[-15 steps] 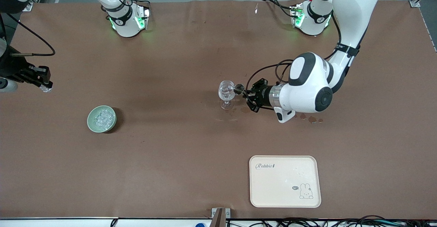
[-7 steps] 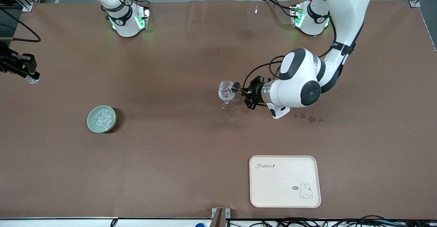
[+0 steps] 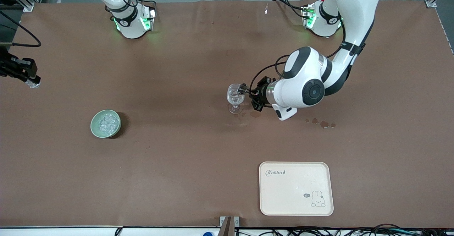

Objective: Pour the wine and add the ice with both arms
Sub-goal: 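Tilt the jigger with the left gripper to pour into the wine glass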

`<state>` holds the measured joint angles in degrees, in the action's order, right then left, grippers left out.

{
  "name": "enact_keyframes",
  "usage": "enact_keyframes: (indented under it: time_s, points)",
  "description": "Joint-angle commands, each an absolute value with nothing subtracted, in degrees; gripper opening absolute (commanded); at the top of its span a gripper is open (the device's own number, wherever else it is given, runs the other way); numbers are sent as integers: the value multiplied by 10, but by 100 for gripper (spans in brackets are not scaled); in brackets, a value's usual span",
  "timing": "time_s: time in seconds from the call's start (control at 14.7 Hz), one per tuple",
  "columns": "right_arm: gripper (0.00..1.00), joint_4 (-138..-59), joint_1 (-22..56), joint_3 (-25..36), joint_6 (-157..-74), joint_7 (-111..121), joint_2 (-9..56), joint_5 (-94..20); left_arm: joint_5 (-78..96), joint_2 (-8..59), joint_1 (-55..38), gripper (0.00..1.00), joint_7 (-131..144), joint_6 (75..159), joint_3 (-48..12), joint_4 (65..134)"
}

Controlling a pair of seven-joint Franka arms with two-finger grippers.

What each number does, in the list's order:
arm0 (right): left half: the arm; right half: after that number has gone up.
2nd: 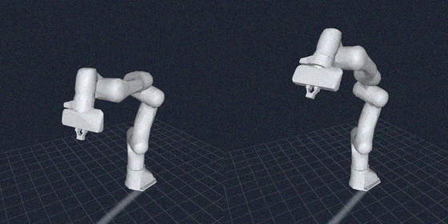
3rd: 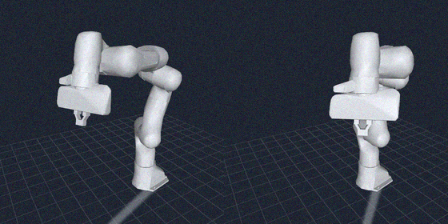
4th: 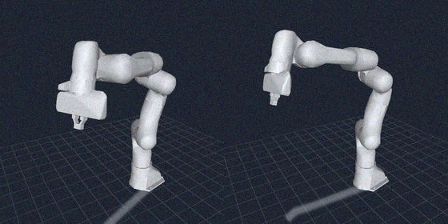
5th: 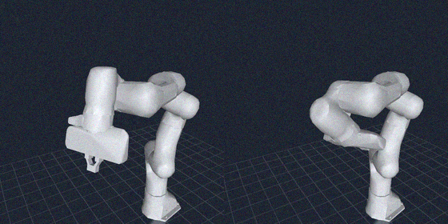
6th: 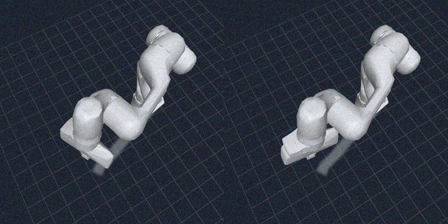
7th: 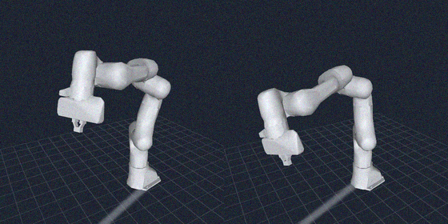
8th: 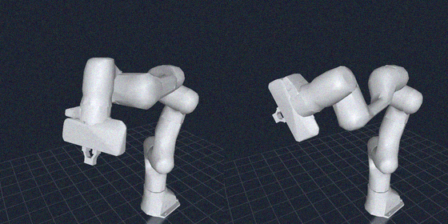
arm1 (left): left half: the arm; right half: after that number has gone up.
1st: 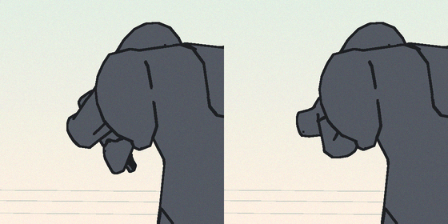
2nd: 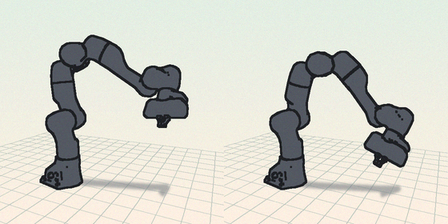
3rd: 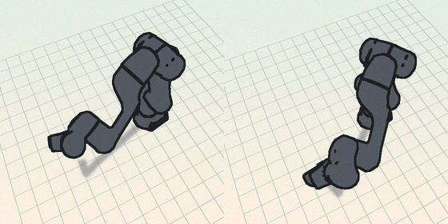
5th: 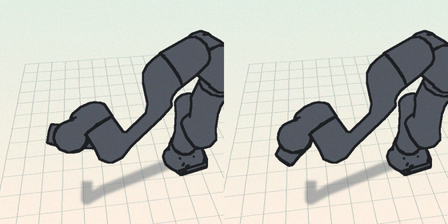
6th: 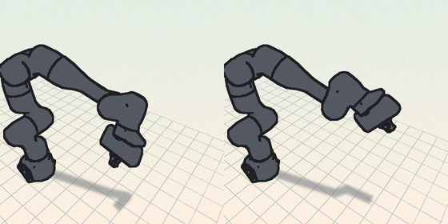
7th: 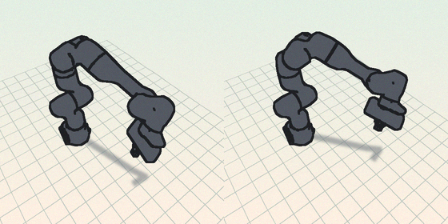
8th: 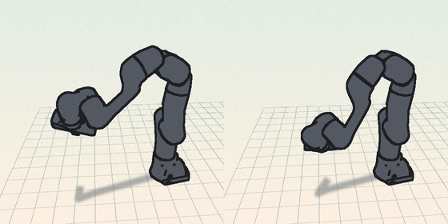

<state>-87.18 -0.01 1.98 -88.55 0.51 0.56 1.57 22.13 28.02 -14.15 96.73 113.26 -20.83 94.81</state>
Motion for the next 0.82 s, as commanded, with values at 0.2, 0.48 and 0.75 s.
enact_keyframes:
  time_s: [0.2, 0.48, 0.75]
  points:
    - [0, -892, -4, 13, -886, 11, -1, 14, 173, 257, -156, 0, 1001, 1136, -206, 957]
    - [1, -899, -3, 13, -892, 11, -1, 14, 165, 253, -156, 0, 1003, 1136, -205, 957]
    - [1, -899, -3, 13, -892, 11, -1, 13, 161, 257, -164, 0, 1012, 1136, -206, 950]
